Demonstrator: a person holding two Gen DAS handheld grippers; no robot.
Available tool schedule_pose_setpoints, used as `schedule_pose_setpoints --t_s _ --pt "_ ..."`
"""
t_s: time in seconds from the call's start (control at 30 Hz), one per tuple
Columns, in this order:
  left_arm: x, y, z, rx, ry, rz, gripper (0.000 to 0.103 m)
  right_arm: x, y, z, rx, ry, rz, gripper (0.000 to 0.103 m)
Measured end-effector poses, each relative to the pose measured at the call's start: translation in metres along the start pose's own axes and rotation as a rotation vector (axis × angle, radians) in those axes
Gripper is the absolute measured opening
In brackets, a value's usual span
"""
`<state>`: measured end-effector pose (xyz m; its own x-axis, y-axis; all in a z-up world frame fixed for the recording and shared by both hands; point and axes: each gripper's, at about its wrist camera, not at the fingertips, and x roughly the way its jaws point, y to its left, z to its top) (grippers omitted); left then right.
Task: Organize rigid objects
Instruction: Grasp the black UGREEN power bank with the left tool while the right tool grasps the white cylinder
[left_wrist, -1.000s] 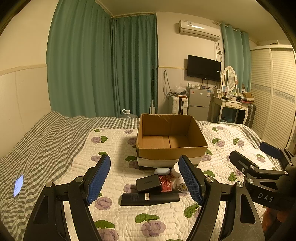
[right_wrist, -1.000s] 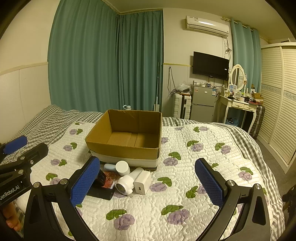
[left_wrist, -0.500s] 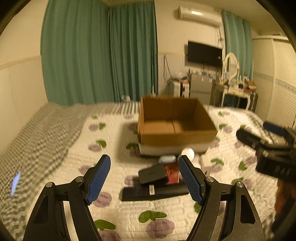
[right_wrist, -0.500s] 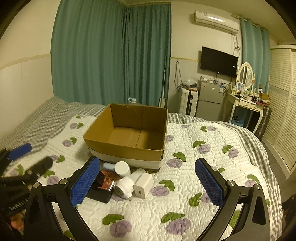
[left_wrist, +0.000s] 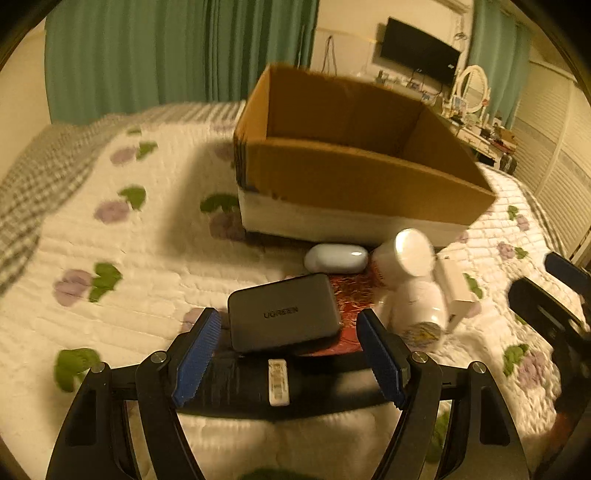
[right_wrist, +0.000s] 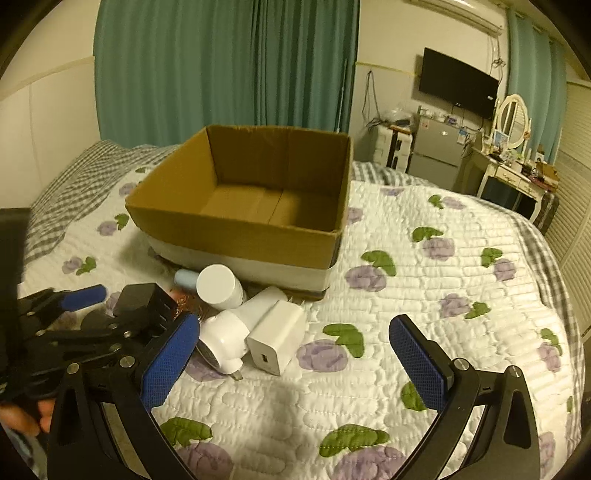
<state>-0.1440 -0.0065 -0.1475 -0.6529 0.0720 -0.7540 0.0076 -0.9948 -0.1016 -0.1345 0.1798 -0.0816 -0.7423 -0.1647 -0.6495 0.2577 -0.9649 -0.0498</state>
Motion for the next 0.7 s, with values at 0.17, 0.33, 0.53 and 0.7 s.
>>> schedule_pose_setpoints --t_s 0.17,0.33,0.53,0.7 --pt "0.032 0.012 0.002 -0.065 0.110 -0.051 0.079 0.011 0.002 -0.002 -0.003 0.034 0.013 0.103" --pt "0.036 0.009 0.004 -0.059 0.120 -0.074 0.075 0.019 0.007 -0.003 -0.017 0.064 0.010 0.103" --pt "0.017 0.005 -0.003 -0.021 0.061 -0.074 0.069 0.020 0.015 -0.006 -0.054 0.072 -0.005 0.103" --pt "-0.010 0.004 -0.001 0.038 -0.059 -0.006 0.069 0.025 0.027 0.000 -0.081 0.079 0.013 0.102"
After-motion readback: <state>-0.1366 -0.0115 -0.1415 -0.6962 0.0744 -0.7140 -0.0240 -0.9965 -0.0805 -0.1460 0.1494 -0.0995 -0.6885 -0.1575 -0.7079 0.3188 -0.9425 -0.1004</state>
